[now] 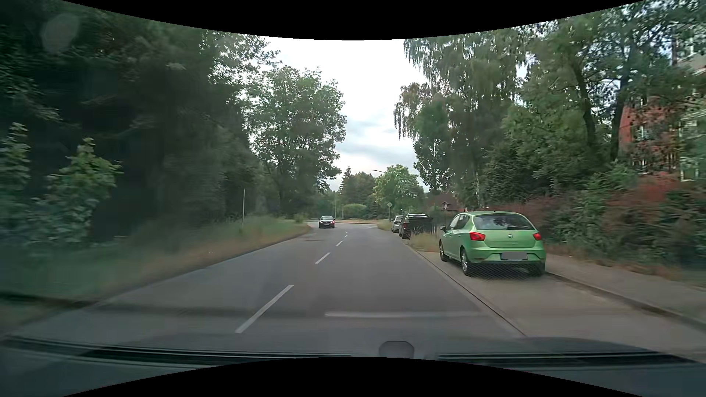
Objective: Follow the waypoints while adhering to traffic rules and regulations
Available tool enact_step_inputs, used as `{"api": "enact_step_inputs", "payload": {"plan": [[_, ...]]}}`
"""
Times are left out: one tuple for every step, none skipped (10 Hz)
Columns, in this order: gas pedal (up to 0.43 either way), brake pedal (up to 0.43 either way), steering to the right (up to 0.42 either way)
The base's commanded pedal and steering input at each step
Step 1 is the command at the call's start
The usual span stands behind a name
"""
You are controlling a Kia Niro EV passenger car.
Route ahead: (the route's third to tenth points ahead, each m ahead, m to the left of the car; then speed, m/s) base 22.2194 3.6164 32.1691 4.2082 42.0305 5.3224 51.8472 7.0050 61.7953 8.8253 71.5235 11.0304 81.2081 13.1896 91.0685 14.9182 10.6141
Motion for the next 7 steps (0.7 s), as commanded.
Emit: {"api": "enact_step_inputs", "payload": {"plan": [[0.150,0.000,-0.001],[0.150,0.000,0.000],[0.150,0.000,0.000],[0.150,0.000,-0.001],[0.150,0.000,-0.003],[0.150,0.000,-0.003],[0.150,0.000,-0.003]]}}
